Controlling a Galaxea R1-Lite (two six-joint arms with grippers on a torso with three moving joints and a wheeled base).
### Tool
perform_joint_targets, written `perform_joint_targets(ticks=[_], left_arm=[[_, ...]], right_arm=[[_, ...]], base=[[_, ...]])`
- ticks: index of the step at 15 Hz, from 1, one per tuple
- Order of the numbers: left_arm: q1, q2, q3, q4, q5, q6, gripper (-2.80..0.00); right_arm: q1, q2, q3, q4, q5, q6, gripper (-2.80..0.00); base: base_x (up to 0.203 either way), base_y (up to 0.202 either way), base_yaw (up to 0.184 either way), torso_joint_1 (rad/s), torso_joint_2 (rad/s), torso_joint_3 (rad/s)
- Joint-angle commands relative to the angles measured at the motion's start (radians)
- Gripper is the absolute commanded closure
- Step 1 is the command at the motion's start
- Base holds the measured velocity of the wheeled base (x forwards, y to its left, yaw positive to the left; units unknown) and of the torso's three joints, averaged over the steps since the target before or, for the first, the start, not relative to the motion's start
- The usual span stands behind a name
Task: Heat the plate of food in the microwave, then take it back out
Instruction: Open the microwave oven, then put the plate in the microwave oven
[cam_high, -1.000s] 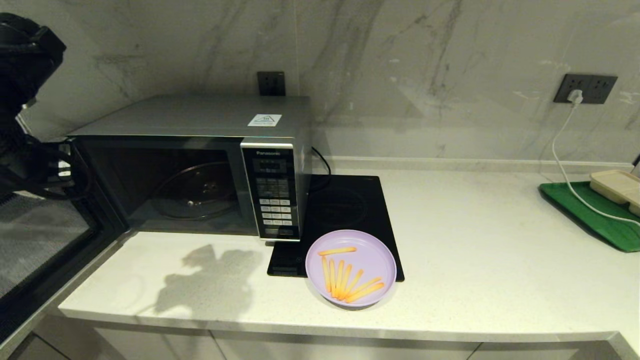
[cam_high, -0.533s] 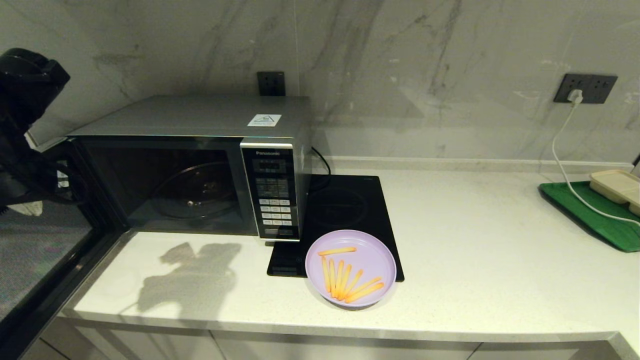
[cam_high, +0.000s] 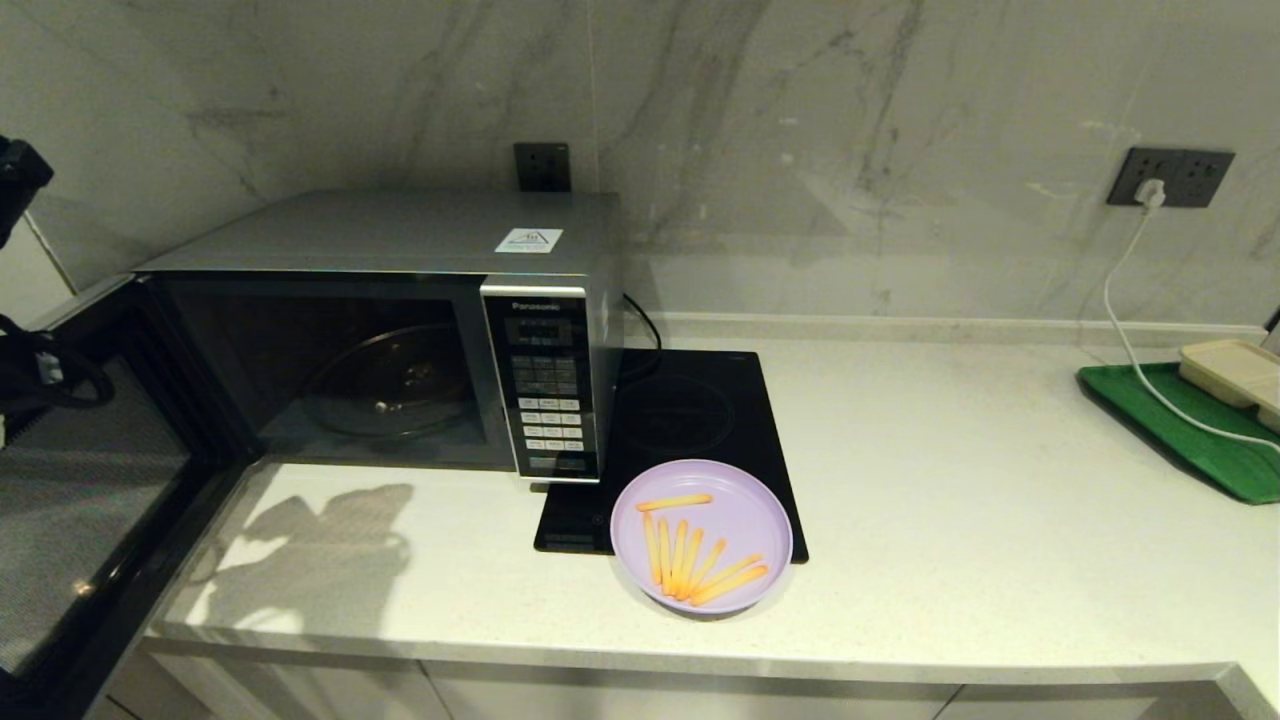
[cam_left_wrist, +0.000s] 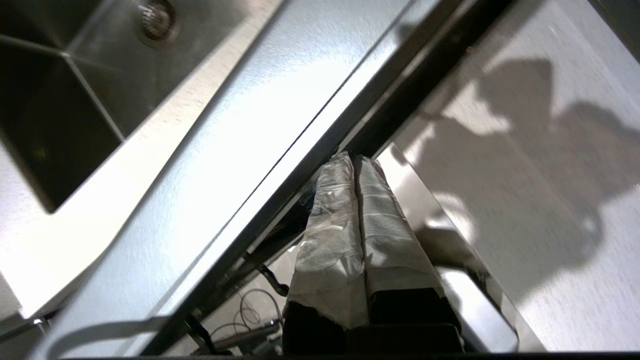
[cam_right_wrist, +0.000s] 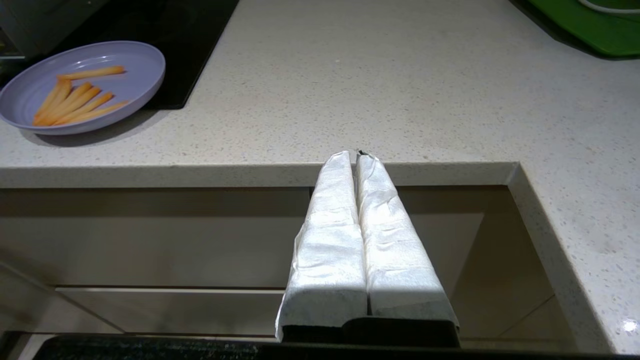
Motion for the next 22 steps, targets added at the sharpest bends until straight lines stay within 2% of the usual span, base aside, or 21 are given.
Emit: perform_joint_targets(ticks=[1, 3, 5, 18, 20, 22], left_arm=[[0.057, 0.005, -0.001, -0.017, 0.005, 0.018, 0.00], [0.098, 0.014, -0.001, -0.099, 0.006, 0.081, 0.00], [0.128, 0.018, 0.001, -0.134, 0.004, 0.119, 0.00], [0.093, 0.033, -0.003, -0.148, -0.004, 0.119, 0.00], [0.061, 0.011, -0.002, -0.147, -0.078, 0.123, 0.00], [-0.019, -0.024, 0.002, -0.144, -0.215, 0.142, 0.00]], right_arm=[[0.000, 0.000, 0.000, 0.001, 0.000, 0.001, 0.00], [0.000, 0.001, 0.000, 0.001, 0.000, 0.001, 0.00], [0.000, -0.001, 0.000, 0.001, 0.000, 0.001, 0.00], [0.000, -0.001, 0.000, 0.001, 0.000, 0.001, 0.00], [0.000, 0.000, 0.000, 0.001, 0.000, 0.001, 0.00], [0.000, -0.001, 0.000, 0.001, 0.000, 0.001, 0.00]], base=[[0.000, 0.000, 0.000, 0.000, 0.00, 0.000], [0.000, 0.000, 0.000, 0.000, 0.00, 0.000], [0.000, 0.000, 0.000, 0.000, 0.00, 0.000], [0.000, 0.000, 0.000, 0.000, 0.00, 0.000], [0.000, 0.000, 0.000, 0.000, 0.00, 0.000], [0.000, 0.000, 0.000, 0.000, 0.00, 0.000]])
